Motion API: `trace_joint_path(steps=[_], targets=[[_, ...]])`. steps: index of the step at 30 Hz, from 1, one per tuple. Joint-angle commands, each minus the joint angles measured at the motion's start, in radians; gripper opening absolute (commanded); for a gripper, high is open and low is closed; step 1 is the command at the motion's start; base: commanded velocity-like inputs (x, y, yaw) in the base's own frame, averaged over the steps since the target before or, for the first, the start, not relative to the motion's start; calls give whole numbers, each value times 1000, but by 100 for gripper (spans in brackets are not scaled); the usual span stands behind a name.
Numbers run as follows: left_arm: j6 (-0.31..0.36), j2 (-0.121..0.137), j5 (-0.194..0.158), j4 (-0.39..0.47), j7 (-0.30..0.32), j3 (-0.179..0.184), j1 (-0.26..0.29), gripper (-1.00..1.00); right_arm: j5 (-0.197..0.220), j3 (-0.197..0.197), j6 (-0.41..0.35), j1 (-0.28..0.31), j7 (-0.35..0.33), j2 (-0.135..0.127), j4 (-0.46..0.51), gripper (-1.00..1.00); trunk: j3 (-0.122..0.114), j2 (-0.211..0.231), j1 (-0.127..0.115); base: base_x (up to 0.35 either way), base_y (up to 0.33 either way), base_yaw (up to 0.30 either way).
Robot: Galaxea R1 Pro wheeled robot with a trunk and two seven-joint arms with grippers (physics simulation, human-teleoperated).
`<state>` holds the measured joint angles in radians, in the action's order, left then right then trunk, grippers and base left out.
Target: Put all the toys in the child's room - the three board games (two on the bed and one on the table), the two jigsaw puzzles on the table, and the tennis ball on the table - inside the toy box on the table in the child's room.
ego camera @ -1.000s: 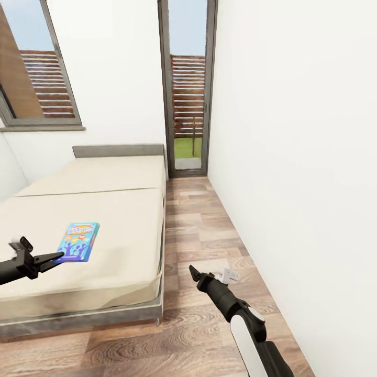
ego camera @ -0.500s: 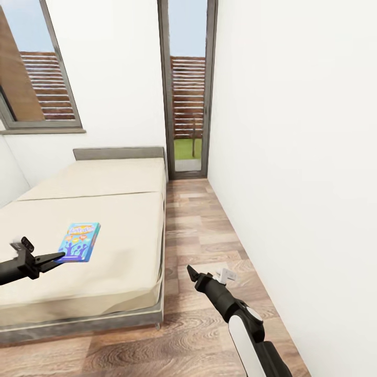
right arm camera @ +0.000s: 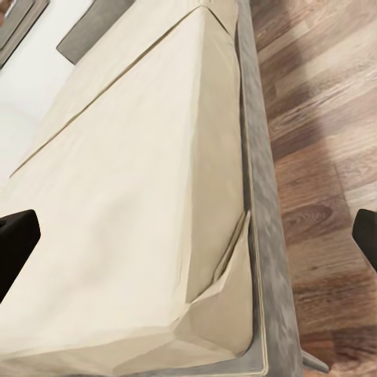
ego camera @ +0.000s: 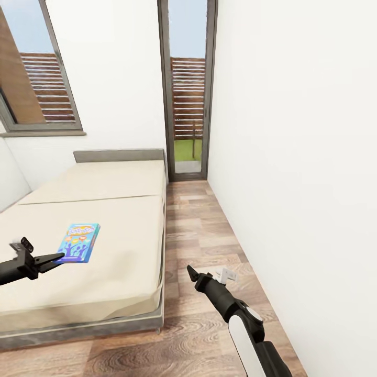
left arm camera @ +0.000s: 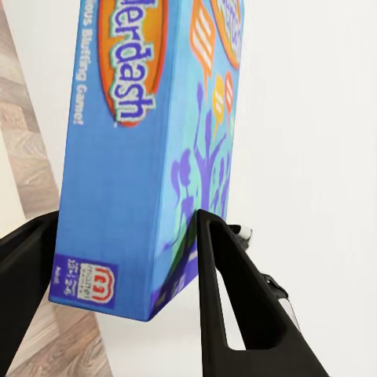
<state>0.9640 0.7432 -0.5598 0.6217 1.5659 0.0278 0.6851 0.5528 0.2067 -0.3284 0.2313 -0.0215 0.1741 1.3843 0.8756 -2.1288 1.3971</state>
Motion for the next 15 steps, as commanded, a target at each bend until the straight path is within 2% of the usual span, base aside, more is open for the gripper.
trace_joint_path(steps=[1,15], targets=[[10,1,0,0,5,3,1,-100,5,-1,-5,0,-1,0,1,100,-2,7,-4,0,0,0],[10,4,-5,-8,5,1,1,-100,4,-1,-5,0,1,0,1,100,-46,105,-58,0,0,0]])
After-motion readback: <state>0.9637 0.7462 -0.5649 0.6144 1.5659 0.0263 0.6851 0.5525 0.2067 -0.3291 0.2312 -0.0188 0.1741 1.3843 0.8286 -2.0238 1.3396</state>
